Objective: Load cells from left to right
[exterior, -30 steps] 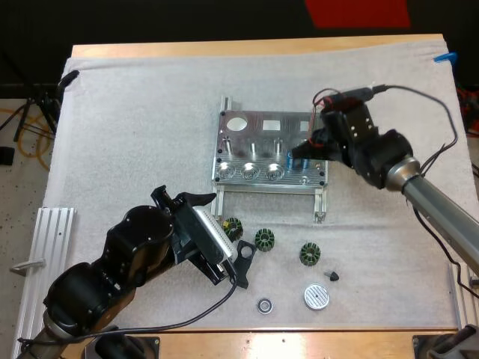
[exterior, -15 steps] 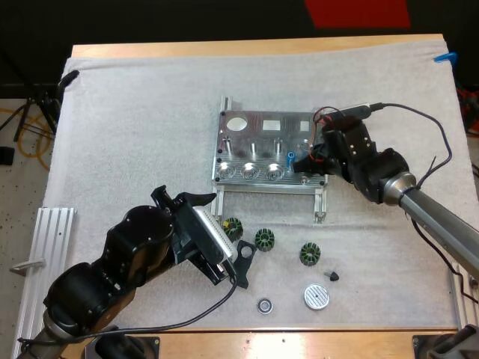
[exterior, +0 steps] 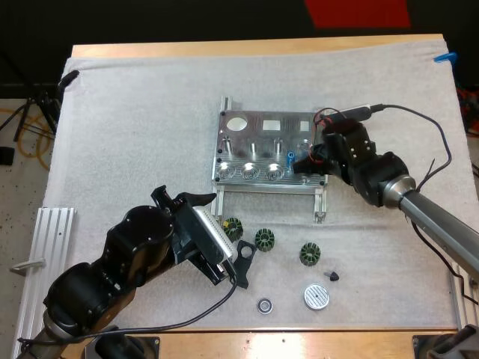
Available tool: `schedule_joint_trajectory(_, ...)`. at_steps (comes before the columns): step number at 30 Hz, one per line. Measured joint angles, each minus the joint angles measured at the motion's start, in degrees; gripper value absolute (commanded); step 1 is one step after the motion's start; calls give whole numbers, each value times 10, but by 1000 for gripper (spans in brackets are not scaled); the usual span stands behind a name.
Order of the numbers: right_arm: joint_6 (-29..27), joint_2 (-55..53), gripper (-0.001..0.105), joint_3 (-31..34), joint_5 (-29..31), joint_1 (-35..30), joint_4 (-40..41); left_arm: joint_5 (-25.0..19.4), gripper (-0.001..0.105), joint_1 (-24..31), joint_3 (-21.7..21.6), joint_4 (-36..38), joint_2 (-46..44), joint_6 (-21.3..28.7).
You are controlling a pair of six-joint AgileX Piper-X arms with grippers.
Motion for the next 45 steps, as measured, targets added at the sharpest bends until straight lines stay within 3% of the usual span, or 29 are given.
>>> schedule_joint_trajectory(10,5,0,0,19,0,0,-31,0,65,0,0,0,0,0)
schedule_joint_trajectory(45,26,10,0,19,3,-1,-20,0,65,0,0,0,0,0)
